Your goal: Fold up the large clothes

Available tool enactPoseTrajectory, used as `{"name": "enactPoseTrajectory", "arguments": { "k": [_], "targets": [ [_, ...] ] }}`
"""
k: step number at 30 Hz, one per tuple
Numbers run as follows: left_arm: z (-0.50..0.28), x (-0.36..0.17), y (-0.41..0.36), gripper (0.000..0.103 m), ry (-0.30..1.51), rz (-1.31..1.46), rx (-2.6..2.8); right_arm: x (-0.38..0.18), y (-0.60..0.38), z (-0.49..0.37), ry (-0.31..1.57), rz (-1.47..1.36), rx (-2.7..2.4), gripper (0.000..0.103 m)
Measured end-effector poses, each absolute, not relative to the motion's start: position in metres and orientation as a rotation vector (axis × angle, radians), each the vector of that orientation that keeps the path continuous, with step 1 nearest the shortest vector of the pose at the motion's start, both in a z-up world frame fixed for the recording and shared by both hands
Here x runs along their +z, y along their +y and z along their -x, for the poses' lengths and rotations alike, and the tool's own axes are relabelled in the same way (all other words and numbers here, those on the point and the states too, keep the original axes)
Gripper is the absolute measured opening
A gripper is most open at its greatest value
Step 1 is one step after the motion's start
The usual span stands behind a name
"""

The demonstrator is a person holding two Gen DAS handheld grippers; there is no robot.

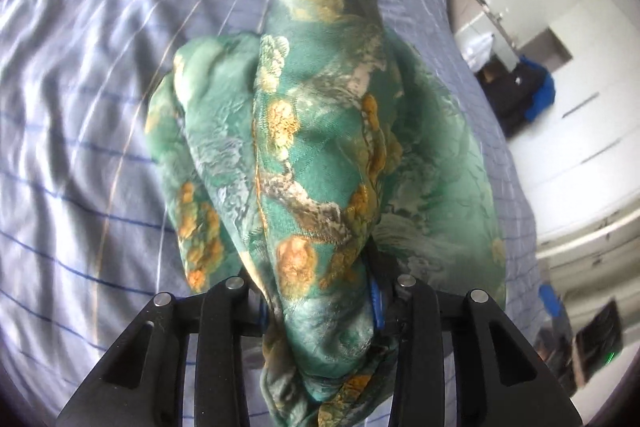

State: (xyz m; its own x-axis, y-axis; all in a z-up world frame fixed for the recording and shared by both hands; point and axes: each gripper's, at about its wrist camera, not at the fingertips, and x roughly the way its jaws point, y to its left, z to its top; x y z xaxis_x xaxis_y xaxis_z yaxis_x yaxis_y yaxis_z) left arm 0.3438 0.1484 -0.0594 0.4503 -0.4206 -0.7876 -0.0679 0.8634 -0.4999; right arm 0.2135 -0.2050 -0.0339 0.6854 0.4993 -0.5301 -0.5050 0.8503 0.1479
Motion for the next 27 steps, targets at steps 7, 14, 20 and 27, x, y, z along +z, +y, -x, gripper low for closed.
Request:
{"name": "enactPoseTrajectory", "arguments": {
  "k": [7, 14, 20, 27],
  "targets": [
    [-0.337, -0.099, 0.168, 0.046, 1.033, 0.621, -0.257, -0.027, -0.150, -0.318, 0.735, -0.199, 0.698, 0.040],
    [-0.325, -0.122, 0.203, 0.063, 0.980, 0.788, -0.233, -0.117, -0.099, -0.363, 1.019, -0.207, 0.704, 0.036],
    [-0.313, -0.047, 0.212, 0.089, 0.834, 0.682, -0.163, -0.107, -0.090, -0.355, 1.006, -0.123, 0.642, 0.036],
    [-0.370, -0.066, 0.195, 0.062, 0.989, 0.549, -0.007, -0.104, -0.083, -0.348, 0.968, -0.076, 0.611, 0.037]
  ]
}}
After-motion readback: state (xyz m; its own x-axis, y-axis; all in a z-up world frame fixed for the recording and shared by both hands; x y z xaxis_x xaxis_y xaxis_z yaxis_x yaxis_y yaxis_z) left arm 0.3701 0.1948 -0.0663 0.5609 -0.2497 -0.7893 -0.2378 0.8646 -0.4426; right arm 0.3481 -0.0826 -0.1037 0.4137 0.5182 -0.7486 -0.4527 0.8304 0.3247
